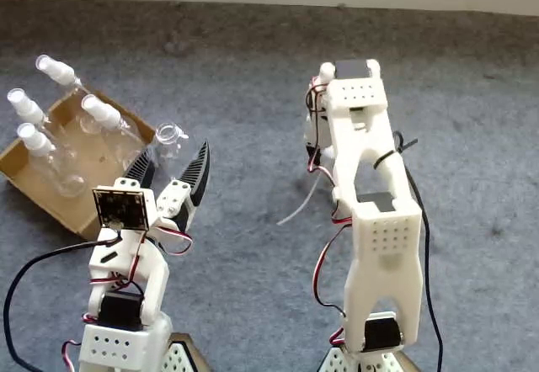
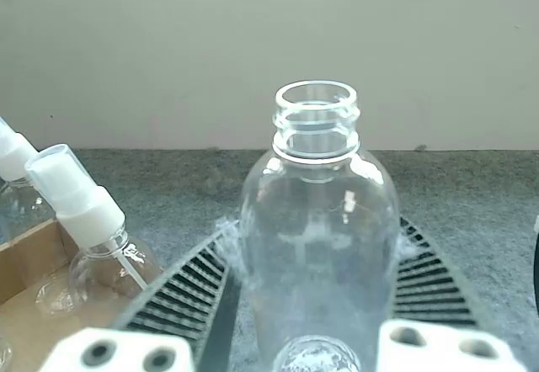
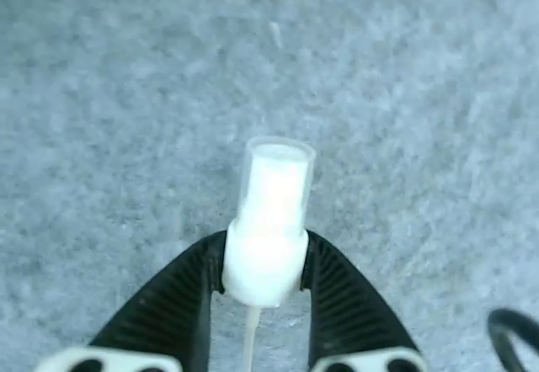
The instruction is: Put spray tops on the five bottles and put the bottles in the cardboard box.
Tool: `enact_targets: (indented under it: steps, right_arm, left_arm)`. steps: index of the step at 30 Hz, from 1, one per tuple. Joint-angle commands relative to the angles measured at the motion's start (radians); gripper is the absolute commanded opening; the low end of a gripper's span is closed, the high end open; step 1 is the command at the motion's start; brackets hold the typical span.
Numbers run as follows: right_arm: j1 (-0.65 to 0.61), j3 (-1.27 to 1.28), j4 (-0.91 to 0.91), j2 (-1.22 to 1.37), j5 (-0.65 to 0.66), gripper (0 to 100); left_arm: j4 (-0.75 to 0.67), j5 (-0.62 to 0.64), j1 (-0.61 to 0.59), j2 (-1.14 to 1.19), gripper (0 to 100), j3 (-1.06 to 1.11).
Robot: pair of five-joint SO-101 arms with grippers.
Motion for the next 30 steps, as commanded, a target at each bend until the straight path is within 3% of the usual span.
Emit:
enact_targets:
  steps: [1, 6, 12, 15, 24, 28, 30]
  right_arm:
    - [0.013, -0.093, 0.024, -0.102, 0.112, 1.2]
    - [0.007, -0.091, 0.024, -0.349, 0.281, 1.2]
    - [0.008, -0.088, 0.024, -0.524, 0.382, 1.2]
    - [0.007, -0.088, 0.024, -0.556, 0.408, 1.2]
    - [0.005, -0.081, 0.024, -0.725, 0.413, 1.2]
    - [0.005, 0.033, 0.022, -0.843, 0.414, 1.2]
    - [0.005, 0.111, 0.016, -0.911, 0.414, 1.2]
  left_arm:
    - [-0.017, 0.008, 0.005, 0.001, 14, 0.022]
    - [0.069, 0.000, 0.122, -0.005, 14, 0.022]
    - [0.072, 0.000, 0.142, -0.005, 14, 0.022]
    - [0.074, 0.000, 0.150, -0.005, 14, 0.022]
    - [0.164, -0.002, 0.329, -0.005, 14, 0.022]
    - [0.196, -0.005, 0.392, -0.005, 14, 0.022]
    - [0.216, -0.066, 0.429, -0.005, 14, 0.022]
